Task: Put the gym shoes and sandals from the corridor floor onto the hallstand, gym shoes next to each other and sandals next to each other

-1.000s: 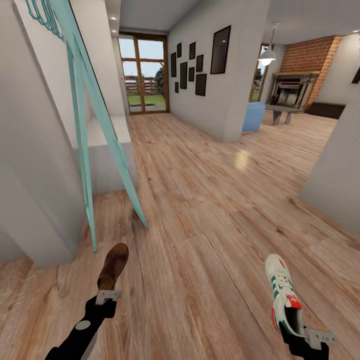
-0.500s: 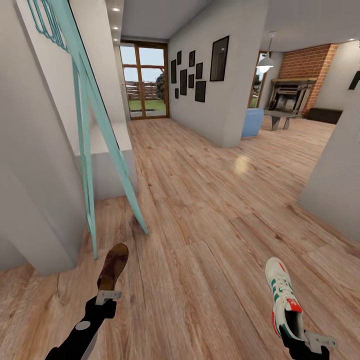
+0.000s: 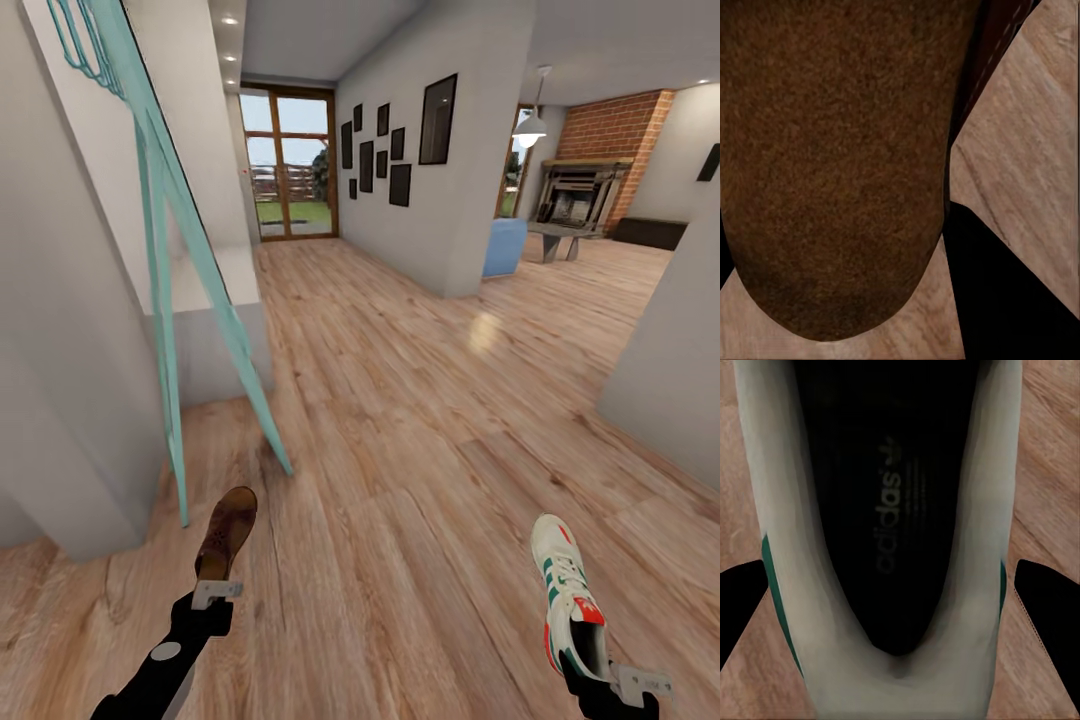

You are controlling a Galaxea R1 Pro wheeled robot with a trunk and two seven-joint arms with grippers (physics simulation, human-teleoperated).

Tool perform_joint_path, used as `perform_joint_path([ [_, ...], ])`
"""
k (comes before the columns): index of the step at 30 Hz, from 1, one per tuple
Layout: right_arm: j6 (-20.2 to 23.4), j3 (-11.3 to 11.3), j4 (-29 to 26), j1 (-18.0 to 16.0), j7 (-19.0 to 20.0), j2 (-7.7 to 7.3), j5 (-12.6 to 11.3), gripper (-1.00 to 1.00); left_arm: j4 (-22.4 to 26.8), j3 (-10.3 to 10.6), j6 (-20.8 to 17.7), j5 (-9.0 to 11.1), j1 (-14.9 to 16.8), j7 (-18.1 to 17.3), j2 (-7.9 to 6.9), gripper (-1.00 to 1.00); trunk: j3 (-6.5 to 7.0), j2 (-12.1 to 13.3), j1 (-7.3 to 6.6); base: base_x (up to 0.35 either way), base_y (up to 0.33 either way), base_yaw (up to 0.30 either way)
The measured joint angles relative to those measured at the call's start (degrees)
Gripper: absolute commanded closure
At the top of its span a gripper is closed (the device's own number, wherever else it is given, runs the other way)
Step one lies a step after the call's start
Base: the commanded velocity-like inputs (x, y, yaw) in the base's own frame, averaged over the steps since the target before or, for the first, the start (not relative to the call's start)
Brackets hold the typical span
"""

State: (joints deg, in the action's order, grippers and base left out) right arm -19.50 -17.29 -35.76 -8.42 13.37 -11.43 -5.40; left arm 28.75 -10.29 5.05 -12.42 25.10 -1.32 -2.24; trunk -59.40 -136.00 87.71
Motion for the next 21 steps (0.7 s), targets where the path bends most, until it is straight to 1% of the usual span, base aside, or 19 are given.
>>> perform_joint_path([
  [6, 0.0, 0.0, 0.0, 0.0, 0.0, 0.00, 0.0, 1.00, 0.0, 0.0, -0.1, 0.0, 0.0, 0.0, 0.00, 1.00, 0.00, 0.0, 0.00, 0.254, -0.199, 0.000],
  [13, 0.0, 0.0, 0.0, 0.0, 0.0, 0.00, 0.0, 1.00, 0.0, 0.0, -0.1, 0.0, 0.0, 0.0, 0.00, 1.00, 0.00, 0.0, 0.00, 0.221, -0.257, 0.017],
  [21, 0.0, 0.0, 0.0, 0.0, 0.0, 0.01, 0.0, 1.00, 0.1, -0.1, -0.1, 0.0, 0.0, 0.1, -0.01, 1.00, 0.00, 0.0, 0.02, 0.115, -0.273, 0.244],
])
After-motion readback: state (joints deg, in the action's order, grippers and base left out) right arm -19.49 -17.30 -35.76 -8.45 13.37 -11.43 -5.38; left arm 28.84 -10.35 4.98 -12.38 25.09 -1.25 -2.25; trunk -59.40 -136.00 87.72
